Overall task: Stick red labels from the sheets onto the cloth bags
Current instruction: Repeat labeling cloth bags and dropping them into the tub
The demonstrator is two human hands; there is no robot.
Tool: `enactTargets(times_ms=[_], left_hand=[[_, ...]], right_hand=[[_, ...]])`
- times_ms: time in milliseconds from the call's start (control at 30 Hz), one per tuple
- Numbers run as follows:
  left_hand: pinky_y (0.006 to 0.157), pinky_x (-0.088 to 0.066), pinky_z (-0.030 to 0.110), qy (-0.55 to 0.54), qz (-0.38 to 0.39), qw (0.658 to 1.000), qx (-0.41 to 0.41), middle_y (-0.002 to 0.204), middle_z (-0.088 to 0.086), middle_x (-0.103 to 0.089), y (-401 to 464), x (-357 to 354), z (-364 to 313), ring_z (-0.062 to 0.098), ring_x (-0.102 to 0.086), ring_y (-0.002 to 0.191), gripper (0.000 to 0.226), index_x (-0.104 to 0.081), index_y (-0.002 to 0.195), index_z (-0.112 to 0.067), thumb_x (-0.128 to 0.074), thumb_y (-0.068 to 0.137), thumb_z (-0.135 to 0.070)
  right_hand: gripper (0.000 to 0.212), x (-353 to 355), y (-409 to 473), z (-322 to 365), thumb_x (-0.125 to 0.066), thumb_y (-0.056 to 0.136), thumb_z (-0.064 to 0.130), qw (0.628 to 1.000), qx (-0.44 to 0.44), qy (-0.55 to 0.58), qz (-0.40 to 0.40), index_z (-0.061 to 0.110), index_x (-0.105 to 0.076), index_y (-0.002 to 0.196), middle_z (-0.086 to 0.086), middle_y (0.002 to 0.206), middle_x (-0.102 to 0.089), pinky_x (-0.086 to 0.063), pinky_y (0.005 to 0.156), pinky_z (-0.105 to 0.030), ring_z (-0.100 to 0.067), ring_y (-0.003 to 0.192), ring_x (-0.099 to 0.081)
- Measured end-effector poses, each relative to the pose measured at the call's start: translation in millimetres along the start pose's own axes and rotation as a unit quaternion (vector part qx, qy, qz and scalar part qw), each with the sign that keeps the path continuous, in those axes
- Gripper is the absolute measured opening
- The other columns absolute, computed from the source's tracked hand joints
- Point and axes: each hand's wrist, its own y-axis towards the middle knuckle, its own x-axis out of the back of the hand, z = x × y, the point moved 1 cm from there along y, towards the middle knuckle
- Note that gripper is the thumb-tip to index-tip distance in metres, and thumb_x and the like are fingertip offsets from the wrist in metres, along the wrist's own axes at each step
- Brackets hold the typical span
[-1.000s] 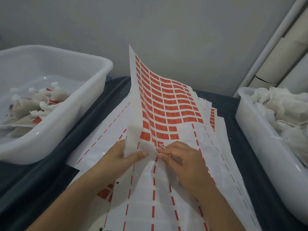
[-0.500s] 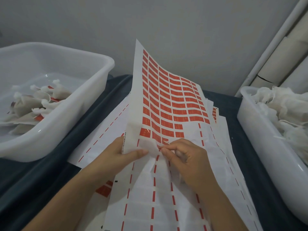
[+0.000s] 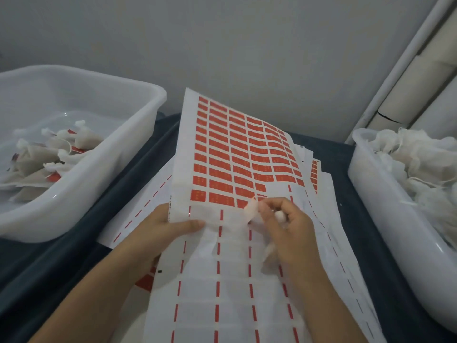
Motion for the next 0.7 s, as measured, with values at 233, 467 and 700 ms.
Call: enactTargets(times_ms=[233,467,700], left_hand=[[0.097,-0.041,0.047,0.171,-0.27,0.942,-0.107,0.14,0.0,-0.04,1,5,-5,0.026,-0.049,0.121,0.069,-0.033,0.135,-0.03,-0.07,0.077,-0.026],[0.071,-0.047,0.006,0.208,0.095,0.956,-0.185,0.106,-0.031,-0.052,-13,-74,-23,-0.005,-0.057,0.093,0.043,-0.04,0.108,-0.055,-0.05,0.068,-0.069],[0.06,-0.044,0.004,0.183,0.054,0.97,-0.153,0.105,-0.026,-0.055,11,-88,-17,-0.003,-0.054,0.084,0.061,-0.02,0.13,-0.051,-0.06,0.085,-0.04]], right_hand=[[0.012,7,7,-1,-0.062,0.08,0.038,0.962,-0.166,0.218,-0.012,0.027,-0.067,0.082,0.005,0.089,-0.069,-0.055,0.079,-0.035,-0.022,0.09,-0.064],[0.019,-6,-7,6,-0.063,0.073,0.03,0.884,-0.179,0.42,0.103,0.027,-0.076,0.086,-0.003,0.097,-0.073,-0.057,0.08,-0.037,-0.021,0.092,-0.07],[0.017,1,-2,1,-0.058,0.078,0.033,0.932,-0.128,0.339,-0.02,0.023,-0.069,0.086,0.004,0.087,-0.073,-0.058,0.075,-0.03,-0.014,0.088,-0.07]])
